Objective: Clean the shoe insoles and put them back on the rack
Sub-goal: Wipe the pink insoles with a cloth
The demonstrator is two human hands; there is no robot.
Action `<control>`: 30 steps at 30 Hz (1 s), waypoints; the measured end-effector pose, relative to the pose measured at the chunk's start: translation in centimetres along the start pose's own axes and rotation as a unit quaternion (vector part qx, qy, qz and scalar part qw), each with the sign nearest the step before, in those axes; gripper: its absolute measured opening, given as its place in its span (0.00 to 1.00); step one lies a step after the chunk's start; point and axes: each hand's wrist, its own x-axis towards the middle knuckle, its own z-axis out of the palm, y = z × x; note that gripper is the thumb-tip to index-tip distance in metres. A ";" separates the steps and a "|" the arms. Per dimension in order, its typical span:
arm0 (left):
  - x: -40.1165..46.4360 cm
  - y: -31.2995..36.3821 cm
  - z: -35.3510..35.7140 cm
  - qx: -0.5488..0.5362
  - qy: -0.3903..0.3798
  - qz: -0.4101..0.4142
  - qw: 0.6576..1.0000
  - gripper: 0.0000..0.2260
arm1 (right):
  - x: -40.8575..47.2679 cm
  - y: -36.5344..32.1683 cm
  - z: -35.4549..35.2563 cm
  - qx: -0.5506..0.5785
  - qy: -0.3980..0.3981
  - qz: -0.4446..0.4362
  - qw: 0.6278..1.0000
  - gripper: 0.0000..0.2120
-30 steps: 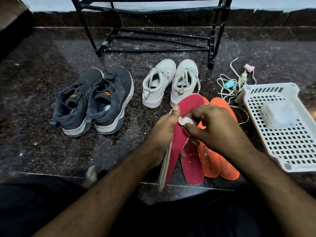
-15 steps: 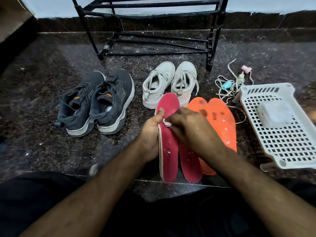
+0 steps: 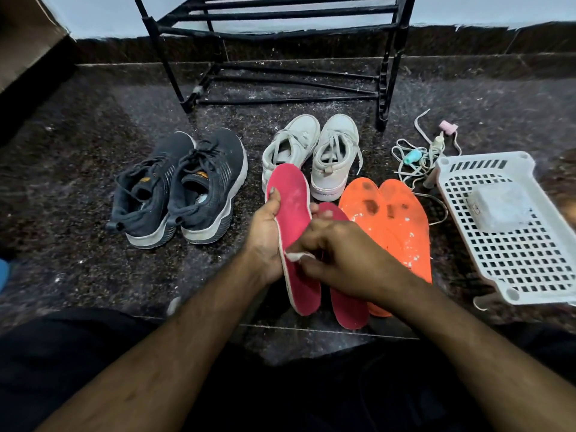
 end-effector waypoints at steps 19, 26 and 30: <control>0.9 1.3 -0.8 -0.045 0.034 0.074 0.996 0.32 | -0.1 0.4 -0.1 0.109 0.040 0.045 0.992 0.06; 0.7 0.5 -0.3 0.016 0.019 0.021 0.999 0.33 | 0.5 0.4 0.9 0.057 0.049 0.040 0.996 0.11; 0.9 0.9 -0.5 -0.012 0.017 0.046 0.999 0.33 | -0.1 0.8 -0.8 0.178 0.052 0.079 0.980 0.06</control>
